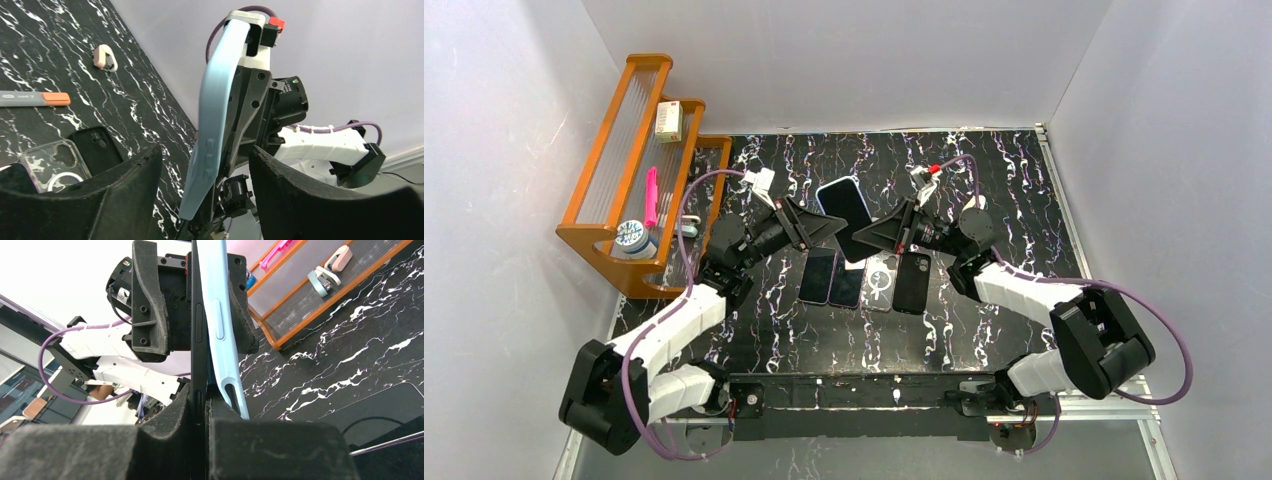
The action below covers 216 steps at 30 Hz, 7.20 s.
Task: Take the phone out of the phone case
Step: Remove the phone case from the phone, then place the phone case at the center of the board, then place the phone at the center of the board.
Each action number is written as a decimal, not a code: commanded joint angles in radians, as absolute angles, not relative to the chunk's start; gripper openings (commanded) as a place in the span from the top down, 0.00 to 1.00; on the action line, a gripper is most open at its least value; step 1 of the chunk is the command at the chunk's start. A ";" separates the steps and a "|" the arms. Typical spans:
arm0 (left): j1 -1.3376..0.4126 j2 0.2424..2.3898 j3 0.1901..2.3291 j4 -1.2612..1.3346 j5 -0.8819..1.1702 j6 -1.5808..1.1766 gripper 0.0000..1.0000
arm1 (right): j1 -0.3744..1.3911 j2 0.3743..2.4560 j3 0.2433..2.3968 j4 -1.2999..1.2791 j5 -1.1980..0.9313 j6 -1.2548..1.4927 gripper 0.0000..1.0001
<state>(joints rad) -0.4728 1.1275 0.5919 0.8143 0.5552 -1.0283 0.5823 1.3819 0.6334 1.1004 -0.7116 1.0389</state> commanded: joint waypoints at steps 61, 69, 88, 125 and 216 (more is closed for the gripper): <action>-0.593 1.161 0.718 0.722 0.316 -0.875 1.00 | 0.553 1.210 0.560 0.935 -0.747 1.023 0.99; -0.544 1.154 0.824 0.452 0.202 -0.723 1.00 | 0.554 1.150 0.506 0.736 -0.773 0.969 0.99; -0.438 1.419 1.144 -0.688 -0.114 -0.206 1.00 | 0.278 0.854 0.454 -0.091 -0.310 0.668 0.99; -0.393 1.620 1.038 -0.688 -0.081 -0.213 0.88 | 0.023 1.013 0.281 0.002 -0.546 0.591 0.83; -0.943 1.727 1.243 0.006 0.018 -0.802 0.28 | 0.025 0.598 0.459 0.091 -0.580 0.706 0.99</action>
